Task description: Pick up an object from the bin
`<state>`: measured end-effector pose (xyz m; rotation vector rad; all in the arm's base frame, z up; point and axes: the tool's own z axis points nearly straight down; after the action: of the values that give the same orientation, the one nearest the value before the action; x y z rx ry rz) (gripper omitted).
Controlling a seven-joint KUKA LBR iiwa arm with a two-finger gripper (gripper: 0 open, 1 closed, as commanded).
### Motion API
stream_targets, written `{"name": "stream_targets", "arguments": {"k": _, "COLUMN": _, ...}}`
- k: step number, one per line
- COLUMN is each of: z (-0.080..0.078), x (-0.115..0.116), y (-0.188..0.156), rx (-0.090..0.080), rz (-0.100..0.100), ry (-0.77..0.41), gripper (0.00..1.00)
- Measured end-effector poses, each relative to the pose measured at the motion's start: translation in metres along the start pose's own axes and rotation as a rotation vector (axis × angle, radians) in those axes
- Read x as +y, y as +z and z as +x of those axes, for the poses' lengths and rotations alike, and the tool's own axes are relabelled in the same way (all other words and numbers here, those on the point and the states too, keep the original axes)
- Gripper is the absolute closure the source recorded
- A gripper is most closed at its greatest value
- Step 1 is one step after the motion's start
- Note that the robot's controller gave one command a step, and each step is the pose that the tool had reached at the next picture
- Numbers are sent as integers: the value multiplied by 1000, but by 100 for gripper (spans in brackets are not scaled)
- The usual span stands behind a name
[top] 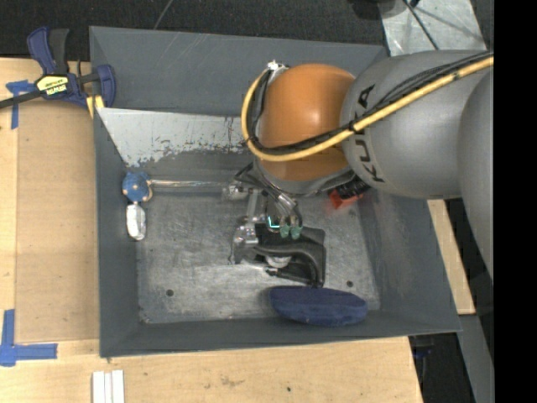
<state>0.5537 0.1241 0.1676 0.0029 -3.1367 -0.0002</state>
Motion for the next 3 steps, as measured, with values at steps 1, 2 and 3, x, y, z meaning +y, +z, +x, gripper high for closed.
{"name": "stream_targets", "arguments": {"k": 1, "z": -25, "x": -54, "y": 72, "rx": -11, "rz": -8, "ry": -218, "gripper": 0}}
{"name": "stream_targets", "arguments": {"k": 2, "z": -48, "x": -110, "y": 80, "rx": -30, "rz": -15, "ry": -386, "gripper": 0}}
{"name": "stream_targets", "arguments": {"k": 3, "z": -35, "x": -188, "y": 45, "rx": -10, "rz": 6, "ry": -451, "gripper": 0}}
